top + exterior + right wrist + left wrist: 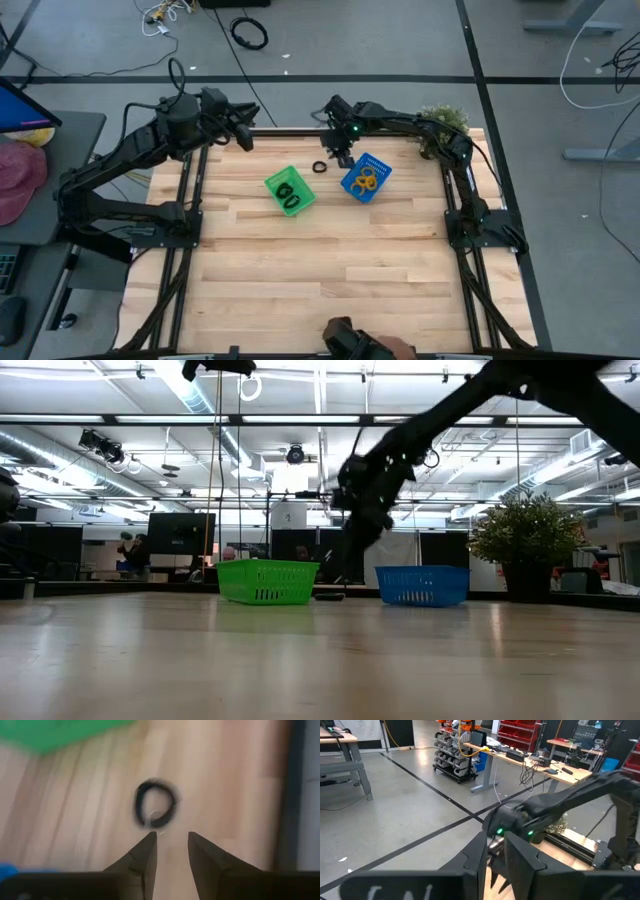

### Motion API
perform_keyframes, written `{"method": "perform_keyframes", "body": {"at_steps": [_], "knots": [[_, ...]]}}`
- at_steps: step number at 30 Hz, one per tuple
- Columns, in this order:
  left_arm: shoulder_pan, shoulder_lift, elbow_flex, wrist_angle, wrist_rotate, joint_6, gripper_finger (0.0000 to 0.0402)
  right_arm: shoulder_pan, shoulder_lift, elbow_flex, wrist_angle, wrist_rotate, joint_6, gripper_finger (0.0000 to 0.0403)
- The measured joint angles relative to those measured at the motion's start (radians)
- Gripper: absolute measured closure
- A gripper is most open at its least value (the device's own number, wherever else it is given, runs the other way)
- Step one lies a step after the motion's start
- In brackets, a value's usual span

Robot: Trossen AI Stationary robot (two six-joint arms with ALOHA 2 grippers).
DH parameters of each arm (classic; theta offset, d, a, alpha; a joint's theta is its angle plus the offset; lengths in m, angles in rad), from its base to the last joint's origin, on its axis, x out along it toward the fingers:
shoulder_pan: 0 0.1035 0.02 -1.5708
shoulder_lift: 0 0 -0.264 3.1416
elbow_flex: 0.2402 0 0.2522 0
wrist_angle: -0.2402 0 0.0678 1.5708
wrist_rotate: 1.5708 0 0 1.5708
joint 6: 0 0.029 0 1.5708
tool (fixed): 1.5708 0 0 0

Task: Sort spring keychains
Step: Put the black spring keychain into the green bin

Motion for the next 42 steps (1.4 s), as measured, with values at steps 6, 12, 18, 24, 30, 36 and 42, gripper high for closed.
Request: {"method": "perform_keyframes", "body": {"at_steps": [6, 12, 18, 24, 30, 36, 42], "knots": [[0.025, 0.0, 0.0, 0.0, 0.0, 0.002, 0.0333, 0.028, -0.084, 0.069, -0.002, 0.124, 0.421, 0.0291], [0.044, 0.0, 0.0, 0.0, 0.0, 0.002, 0.0333, 0.048, -0.195, 0.081, 0.084, 0.125, 0.866, 0.0291], [0.05, 0.0, 0.0, 0.0, 0.0, 0.011, 0.0333, 0.05, -0.262, 0.081, 0.211, 0.127, 1.068, 0.0291], [0.05, 0.0, 0.0, 0.0, 0.0, 0.01, 0.0333, 0.04, -0.255, 0.081, 0.258, 0.053, 1.216, 0.0291], [0.05, 0.0, 0.0, 0.0, 0.0, 0.01, 0.0333, -0.004, -0.144, 0.081, 0.303, -0.084, 1.436, 0.0291], [0.05, 0.0, 0.0, 0.0, 0.0, 0.01, 0.0333, -0.053, -0.019, 0.08, 0.282, -0.172, 1.55, 0.0291], [0.05, 0.0, 0.0, -0.014, 0.0, 0.041, 0.0333, -0.069, 0.065, 0.08, 0.209, -0.19, 1.509, 0.0291]]}}
